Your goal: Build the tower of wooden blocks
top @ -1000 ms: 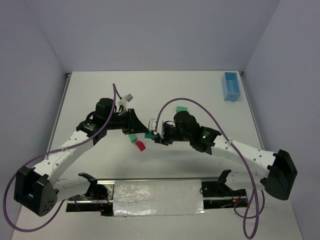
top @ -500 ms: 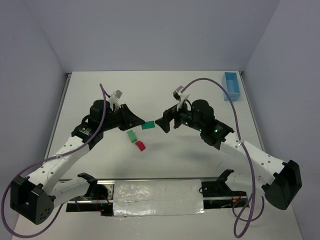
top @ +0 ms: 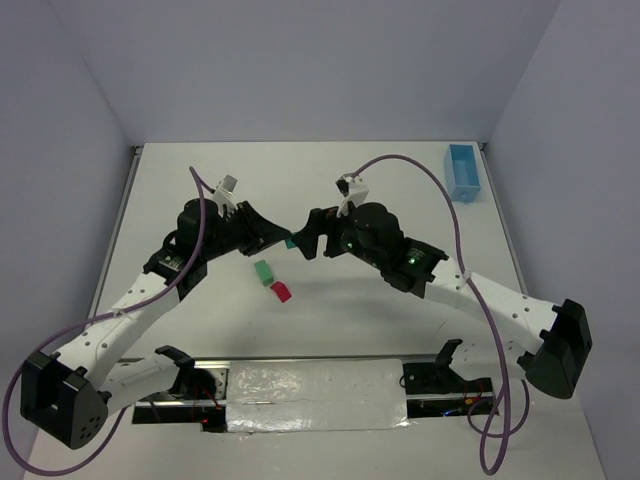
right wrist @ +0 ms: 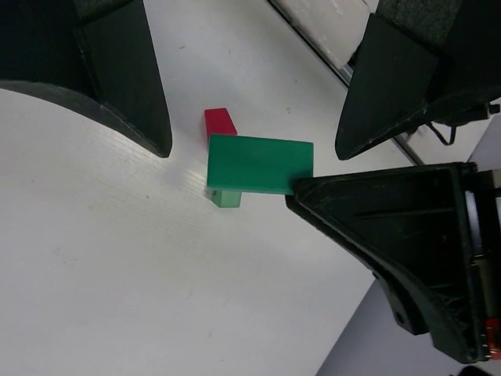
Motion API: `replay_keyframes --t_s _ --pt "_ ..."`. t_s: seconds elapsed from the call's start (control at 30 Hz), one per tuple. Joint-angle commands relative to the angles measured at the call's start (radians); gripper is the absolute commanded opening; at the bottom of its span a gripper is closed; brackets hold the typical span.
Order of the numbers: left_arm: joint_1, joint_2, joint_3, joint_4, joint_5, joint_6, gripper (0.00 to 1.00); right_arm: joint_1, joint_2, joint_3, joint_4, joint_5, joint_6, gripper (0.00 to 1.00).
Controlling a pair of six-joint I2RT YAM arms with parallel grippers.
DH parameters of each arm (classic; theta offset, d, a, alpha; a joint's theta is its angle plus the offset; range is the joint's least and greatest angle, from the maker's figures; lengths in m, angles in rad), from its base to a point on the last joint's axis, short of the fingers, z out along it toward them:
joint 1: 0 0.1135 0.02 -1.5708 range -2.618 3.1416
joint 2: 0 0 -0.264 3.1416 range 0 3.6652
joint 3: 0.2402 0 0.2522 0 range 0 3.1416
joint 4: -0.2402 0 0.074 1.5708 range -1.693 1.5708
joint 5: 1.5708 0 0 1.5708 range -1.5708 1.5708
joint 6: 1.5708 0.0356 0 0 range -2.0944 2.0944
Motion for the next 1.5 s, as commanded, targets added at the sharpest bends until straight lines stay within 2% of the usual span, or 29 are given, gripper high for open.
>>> replay_keyframes --t_s 0.0,0.07,0.4,0.67,0.83,0.93,1.0,1.1,1.2,1.47 --pt "0.002 -0.014 0.029 0.035 -0.006 -0.016 0.0 0.016 0.04 0.064 -0.019 0.063 0.033 0.91" --pt "0.002 -0.007 0.031 0.037 0.0 -0.017 0.0 0.024 0.066 0.076 -0.032 0.087 0.022 0.9" --pt "0.003 0.0 0.045 0.035 0.013 -0.013 0.0 0.03 0.106 0.089 -0.001 0.018 -0.013 0.82" --pt "0.003 0.014 0.052 0.011 0.008 -0.01 0.0 0.055 0.126 0.105 0.01 -0.022 -0.021 0.83" --pt "0.002 0.017 0.059 -0.003 0.002 -0.002 0.0 0.061 0.126 0.113 -0.012 0.054 -0.033 0.71" --pt "0.003 0.019 0.062 -0.008 0.0 0.004 0.0 0.069 0.135 0.121 -0.023 0.078 -0.042 0.68" --pt "0.002 0.022 0.062 -0.009 0.002 0.009 0.0 0.07 0.141 0.127 -0.027 0.087 -0.044 0.69" --pt "0.003 0.023 0.063 -0.009 0.004 0.009 0.0 0.072 0.146 0.132 -0.027 0.09 -0.048 0.8" --pt "0.002 0.026 0.068 -0.02 -0.001 0.019 0.0 0.073 0.138 0.13 -0.024 0.107 -0.045 0.81" --pt "0.002 0.022 0.06 -0.012 0.007 0.01 0.0 0.076 0.141 0.132 -0.027 0.1 -0.051 0.71"
